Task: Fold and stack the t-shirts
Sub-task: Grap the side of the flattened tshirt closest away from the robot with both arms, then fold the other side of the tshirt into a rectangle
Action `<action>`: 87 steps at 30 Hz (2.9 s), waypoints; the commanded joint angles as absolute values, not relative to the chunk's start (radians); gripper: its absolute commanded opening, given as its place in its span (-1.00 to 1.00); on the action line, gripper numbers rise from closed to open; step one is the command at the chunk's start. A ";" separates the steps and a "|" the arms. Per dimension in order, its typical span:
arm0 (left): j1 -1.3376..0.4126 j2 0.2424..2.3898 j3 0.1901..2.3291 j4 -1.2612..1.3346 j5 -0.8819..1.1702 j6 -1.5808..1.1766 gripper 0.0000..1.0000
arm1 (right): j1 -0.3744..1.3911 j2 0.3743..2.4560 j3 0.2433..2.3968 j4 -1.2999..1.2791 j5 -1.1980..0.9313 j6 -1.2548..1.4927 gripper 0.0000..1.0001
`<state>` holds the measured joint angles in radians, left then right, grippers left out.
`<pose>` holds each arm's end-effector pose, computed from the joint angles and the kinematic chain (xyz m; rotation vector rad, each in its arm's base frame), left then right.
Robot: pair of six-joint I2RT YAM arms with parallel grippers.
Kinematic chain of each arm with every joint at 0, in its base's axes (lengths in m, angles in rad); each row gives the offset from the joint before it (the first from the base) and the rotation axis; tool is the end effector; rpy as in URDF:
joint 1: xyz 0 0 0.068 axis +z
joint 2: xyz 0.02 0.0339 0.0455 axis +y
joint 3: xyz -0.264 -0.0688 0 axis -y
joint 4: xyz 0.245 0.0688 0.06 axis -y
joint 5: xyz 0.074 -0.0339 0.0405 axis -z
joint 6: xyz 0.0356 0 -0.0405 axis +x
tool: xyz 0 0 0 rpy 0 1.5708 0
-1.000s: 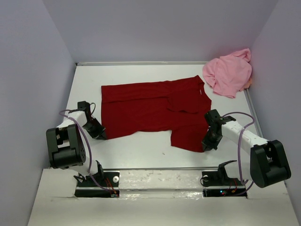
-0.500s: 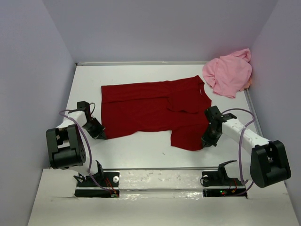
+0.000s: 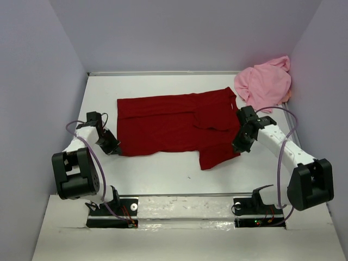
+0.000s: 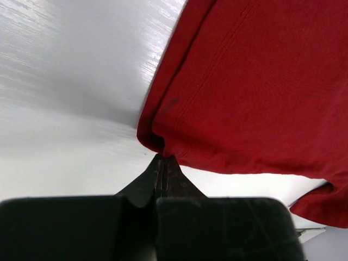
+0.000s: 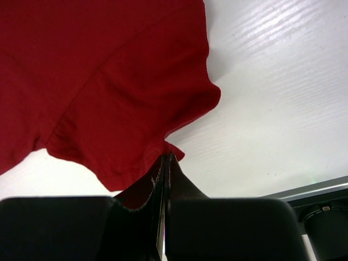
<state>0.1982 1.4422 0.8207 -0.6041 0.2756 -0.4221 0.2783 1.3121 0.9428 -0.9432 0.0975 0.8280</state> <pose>0.2538 0.0411 0.1796 -0.7893 2.6845 -0.4400 0.2226 0.0600 0.2304 0.7964 2.7573 0.0767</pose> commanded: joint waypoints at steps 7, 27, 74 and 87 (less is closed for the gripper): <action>0.219 1.425 0.891 -0.650 0.261 -0.407 -1.00 | 0.221 1.408 1.127 -0.960 0.176 0.715 -1.00; 0.291 1.511 1.028 -0.661 0.276 -0.393 -1.00 | 0.066 1.585 1.359 -0.910 0.158 0.583 -1.00; 0.298 1.744 1.358 -0.696 0.288 -0.376 -1.00 | 0.002 1.916 1.790 -0.930 0.106 0.488 -1.00; 0.298 1.816 1.477 -0.698 0.311 -0.353 -1.00 | 0.002 1.994 1.890 -0.931 0.106 0.477 -1.00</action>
<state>0.2893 1.8137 1.4136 -0.6910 0.3073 -0.3824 0.0139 1.9724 1.8194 -0.9382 0.0910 0.4950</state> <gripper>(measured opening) 0.014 0.010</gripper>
